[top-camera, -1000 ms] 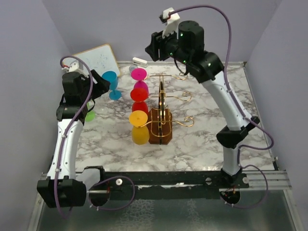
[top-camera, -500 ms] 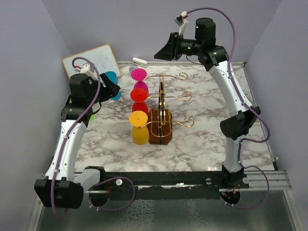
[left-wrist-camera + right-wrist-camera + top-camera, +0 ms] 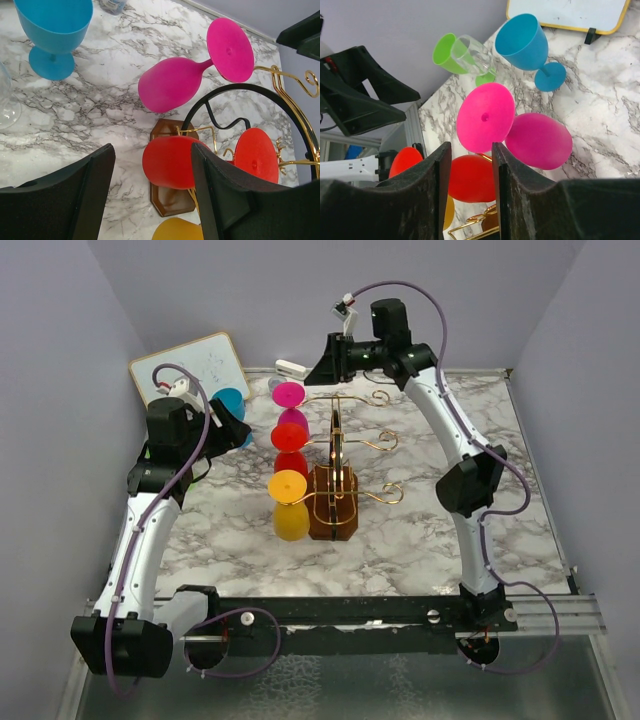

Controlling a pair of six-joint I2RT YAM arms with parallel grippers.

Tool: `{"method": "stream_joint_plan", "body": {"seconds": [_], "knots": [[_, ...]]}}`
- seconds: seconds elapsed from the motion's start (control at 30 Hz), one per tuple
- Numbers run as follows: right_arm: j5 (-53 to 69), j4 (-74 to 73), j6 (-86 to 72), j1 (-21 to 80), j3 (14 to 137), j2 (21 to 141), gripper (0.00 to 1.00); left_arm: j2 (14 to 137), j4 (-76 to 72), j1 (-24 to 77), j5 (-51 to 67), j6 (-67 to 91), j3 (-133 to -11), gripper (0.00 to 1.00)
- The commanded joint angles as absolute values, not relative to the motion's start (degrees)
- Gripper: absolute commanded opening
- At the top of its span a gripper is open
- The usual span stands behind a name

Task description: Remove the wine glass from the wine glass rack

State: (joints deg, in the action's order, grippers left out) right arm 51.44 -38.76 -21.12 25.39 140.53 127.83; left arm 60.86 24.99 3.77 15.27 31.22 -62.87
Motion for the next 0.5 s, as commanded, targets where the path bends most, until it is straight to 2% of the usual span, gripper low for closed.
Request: {"method": "stream_joint_plan", "body": {"seconds": [0.0,0.47], "knots": [[47.50,-40.35,-18.73,27.14,143.89,129.26,0.39,61.08,24.48,4.04,17.14,30.10,-62.43,0.64],[39.34,-39.34,-18.22,27.94,143.61,131.26,0.40,60.47,24.97,4.04,16.64,29.32,-60.44,0.64]]}}
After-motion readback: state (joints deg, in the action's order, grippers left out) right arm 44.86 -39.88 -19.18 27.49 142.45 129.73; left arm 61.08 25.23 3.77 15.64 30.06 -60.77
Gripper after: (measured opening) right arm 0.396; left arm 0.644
